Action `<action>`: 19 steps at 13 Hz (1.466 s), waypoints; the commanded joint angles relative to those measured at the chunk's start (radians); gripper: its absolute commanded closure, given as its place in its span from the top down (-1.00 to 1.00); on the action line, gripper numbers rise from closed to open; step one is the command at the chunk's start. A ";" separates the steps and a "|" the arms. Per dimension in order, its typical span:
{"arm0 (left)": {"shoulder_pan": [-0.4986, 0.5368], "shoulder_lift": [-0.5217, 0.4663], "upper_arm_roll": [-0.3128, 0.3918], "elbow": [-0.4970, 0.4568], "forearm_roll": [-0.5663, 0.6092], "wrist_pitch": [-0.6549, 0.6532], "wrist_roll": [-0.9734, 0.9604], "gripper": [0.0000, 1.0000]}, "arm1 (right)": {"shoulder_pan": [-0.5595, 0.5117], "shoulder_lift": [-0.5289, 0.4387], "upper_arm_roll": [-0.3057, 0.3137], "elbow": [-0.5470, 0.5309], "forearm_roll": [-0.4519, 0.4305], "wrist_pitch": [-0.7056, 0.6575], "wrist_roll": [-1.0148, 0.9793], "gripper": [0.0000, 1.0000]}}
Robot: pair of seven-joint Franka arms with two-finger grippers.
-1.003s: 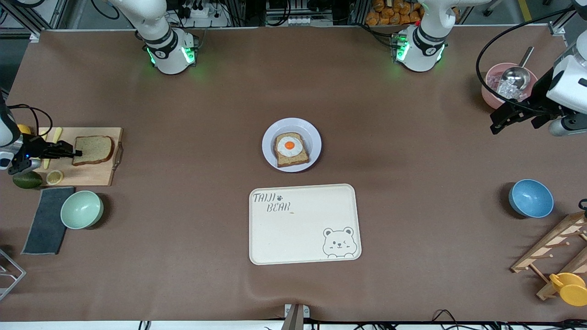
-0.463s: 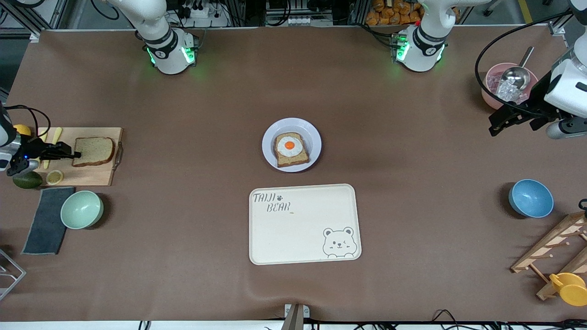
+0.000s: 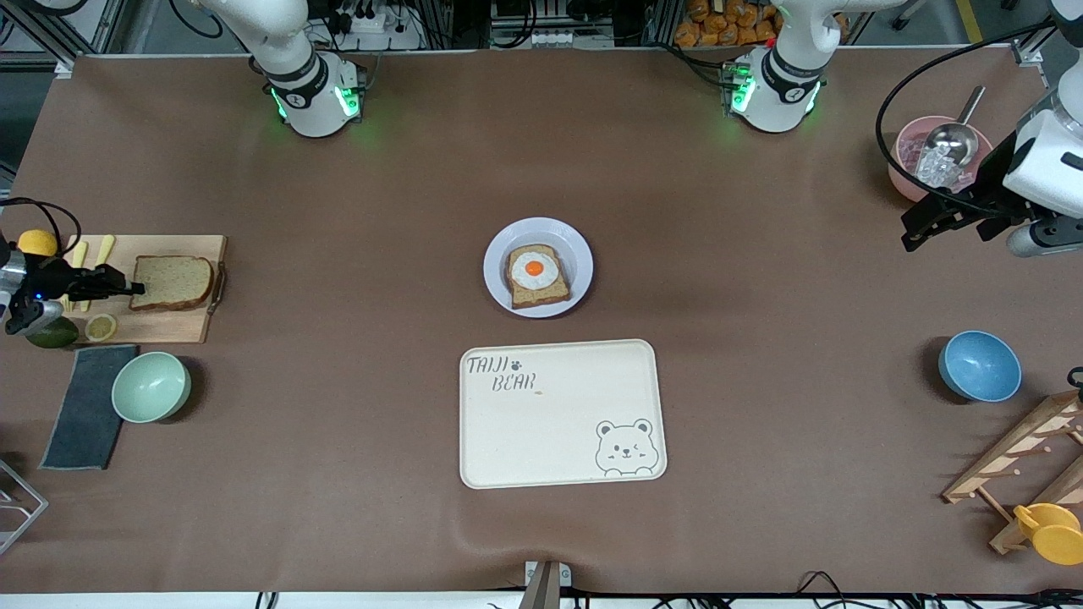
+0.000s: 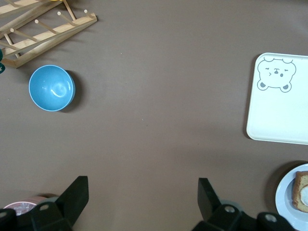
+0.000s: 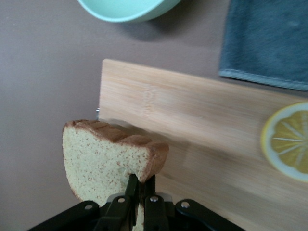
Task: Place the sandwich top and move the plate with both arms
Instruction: 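Close the right gripper on the bread slice and lift it, then carry the bread slice with the right gripper to the egg toast plate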
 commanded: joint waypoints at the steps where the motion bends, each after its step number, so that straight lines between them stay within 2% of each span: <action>1: 0.006 -0.016 -0.007 -0.014 0.010 -0.002 0.014 1.00 | 0.035 -0.017 0.003 0.019 0.015 -0.095 0.112 -1.00; 8: -0.002 -0.013 -0.010 -0.020 0.010 -0.002 0.014 1.00 | 0.191 -0.096 0.003 0.012 0.073 -0.186 0.319 -1.00; 13: 0.000 -0.013 -0.019 -0.022 0.010 -0.002 0.012 1.00 | 0.348 -0.109 0.003 -0.002 0.139 -0.127 0.460 -1.00; 15: 0.000 -0.013 -0.021 -0.023 0.010 -0.007 0.012 1.00 | 0.403 -0.109 0.003 -0.005 0.202 -0.121 0.496 -1.00; 19: -0.005 -0.008 -0.021 -0.022 0.012 -0.007 0.012 1.00 | 0.483 -0.116 0.003 -0.021 0.259 -0.112 0.604 -1.00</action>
